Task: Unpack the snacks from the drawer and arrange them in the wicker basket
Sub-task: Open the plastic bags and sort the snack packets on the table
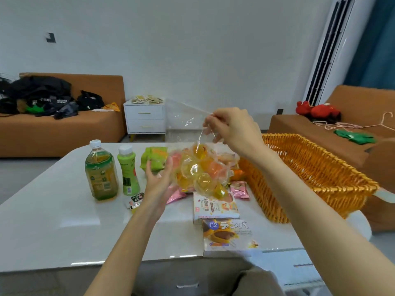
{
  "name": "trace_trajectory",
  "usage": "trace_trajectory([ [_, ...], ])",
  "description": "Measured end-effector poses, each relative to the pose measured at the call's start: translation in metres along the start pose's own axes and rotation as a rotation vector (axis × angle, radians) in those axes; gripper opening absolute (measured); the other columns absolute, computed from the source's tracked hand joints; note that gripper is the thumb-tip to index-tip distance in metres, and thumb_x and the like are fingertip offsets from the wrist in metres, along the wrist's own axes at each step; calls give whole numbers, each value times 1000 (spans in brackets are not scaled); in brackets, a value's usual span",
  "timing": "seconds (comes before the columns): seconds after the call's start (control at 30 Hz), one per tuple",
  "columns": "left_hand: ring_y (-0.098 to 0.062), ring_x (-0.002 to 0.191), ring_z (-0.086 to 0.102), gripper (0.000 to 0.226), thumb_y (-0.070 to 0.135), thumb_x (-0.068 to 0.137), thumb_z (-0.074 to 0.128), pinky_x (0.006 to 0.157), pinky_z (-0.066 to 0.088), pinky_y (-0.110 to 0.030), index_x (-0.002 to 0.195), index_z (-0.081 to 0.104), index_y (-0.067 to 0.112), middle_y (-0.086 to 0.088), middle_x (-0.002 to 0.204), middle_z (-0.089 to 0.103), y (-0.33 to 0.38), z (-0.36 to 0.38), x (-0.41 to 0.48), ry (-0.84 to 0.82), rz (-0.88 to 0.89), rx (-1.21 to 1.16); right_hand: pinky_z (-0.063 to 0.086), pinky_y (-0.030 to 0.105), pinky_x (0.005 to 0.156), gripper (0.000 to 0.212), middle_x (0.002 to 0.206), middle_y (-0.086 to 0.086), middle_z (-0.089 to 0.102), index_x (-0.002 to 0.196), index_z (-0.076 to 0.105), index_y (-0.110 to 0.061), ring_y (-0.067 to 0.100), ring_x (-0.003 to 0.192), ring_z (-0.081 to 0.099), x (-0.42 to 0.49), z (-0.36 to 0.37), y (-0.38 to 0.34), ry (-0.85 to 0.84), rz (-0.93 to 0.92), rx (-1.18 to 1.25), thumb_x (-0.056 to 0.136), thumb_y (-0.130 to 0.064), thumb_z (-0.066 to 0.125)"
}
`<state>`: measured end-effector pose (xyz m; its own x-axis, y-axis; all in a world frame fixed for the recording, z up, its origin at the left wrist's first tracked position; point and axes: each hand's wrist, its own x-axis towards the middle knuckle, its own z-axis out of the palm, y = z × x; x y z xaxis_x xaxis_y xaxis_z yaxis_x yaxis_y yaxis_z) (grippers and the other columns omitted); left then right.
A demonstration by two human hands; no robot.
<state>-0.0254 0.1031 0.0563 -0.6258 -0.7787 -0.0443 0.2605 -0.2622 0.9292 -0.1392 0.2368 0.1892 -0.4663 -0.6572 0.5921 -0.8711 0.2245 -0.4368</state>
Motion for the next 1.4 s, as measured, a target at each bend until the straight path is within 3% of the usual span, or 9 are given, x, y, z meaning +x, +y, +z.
trace_trajectory([
  [0.2, -32, 119, 58, 93, 75, 65, 50, 95, 50, -48, 135, 47, 14, -17, 131, 59, -8, 78, -26, -442, -382, -323, 58, 44, 67, 25, 75, -11, 72, 80, 69, -25, 11, 56, 68, 1, -67, 20, 124, 109, 143, 97, -25, 51],
  [0.33, -37, 131, 43, 84, 73, 69, 46, 110, 27, -61, 136, 49, 23, -13, 138, 53, -9, 144, -53, -623, -419, -467, 49, 28, 45, 23, 83, -3, 73, 88, 69, -16, 18, 60, 70, -6, -110, 35, 165, 191, 200, 99, -23, 51],
  [0.5, -23, 108, 64, 86, 75, 70, 44, 85, 49, -44, 137, 49, 21, -7, 127, 64, -2, 206, -72, -569, -327, -248, 44, 23, 41, 21, 87, 2, 72, 92, 69, -12, 9, 46, 60, -22, -156, 75, 218, 319, 211, 99, -20, 50],
  [0.67, -26, 101, 69, 135, 97, 24, 57, 102, 38, -62, 141, 41, 33, -3, 128, 63, -13, 251, -53, -449, -295, -25, 49, 17, 44, 33, 84, -1, 70, 111, 62, -15, 7, 55, 67, -37, -193, 117, 118, 507, 173, 91, -41, 62],
  [0.9, -31, 119, 58, 146, 99, 17, 48, 101, 41, -60, 140, 39, 22, -7, 133, 58, -34, 291, -26, -328, -315, 132, 48, 18, 41, 26, 85, 2, 72, 106, 70, -10, 9, 52, 66, -43, -209, 159, 71, 602, 244, 93, -31, 62],
  [1.07, -28, 108, 64, 70, 75, 83, 34, 102, 46, -46, 109, 61, 16, -12, 120, 66, -38, 303, -2, -516, -257, 454, 41, 17, 39, 18, 46, -10, 56, 99, 75, -15, 12, 45, 55, -39, -214, 192, 250, 540, 177, 94, -26, 61],
  [1.2, -20, 107, 61, 43, 29, 103, 38, 89, 53, -32, 140, 43, 8, -9, 138, 53, -60, 312, 28, -638, 49, 940, 47, 27, 48, 19, 52, -8, 59, 101, 76, -17, 11, 42, 51, -36, -214, 220, 194, 521, -8, 95, -25, 60],
  [1.27, -23, 111, 60, 43, 20, 98, 49, 91, 53, -32, 139, 44, 7, -9, 135, 54, -75, 317, 42, -765, 241, 1251, 53, 37, 57, 19, 55, -8, 59, 99, 76, -17, 13, 45, 53, -42, -212, 240, 205, 570, -83, 95, -23, 58],
  [1.4, -29, 127, 47, 72, 44, 86, 66, 103, 44, -42, 143, 35, 12, -10, 144, 43, -103, 336, 54, -1091, 356, 1866, 55, 38, 56, 22, 47, -13, 55, 86, 75, -25, 15, 43, 54, -58, -206, 278, 244, 631, -128, 96, -21, 55],
])
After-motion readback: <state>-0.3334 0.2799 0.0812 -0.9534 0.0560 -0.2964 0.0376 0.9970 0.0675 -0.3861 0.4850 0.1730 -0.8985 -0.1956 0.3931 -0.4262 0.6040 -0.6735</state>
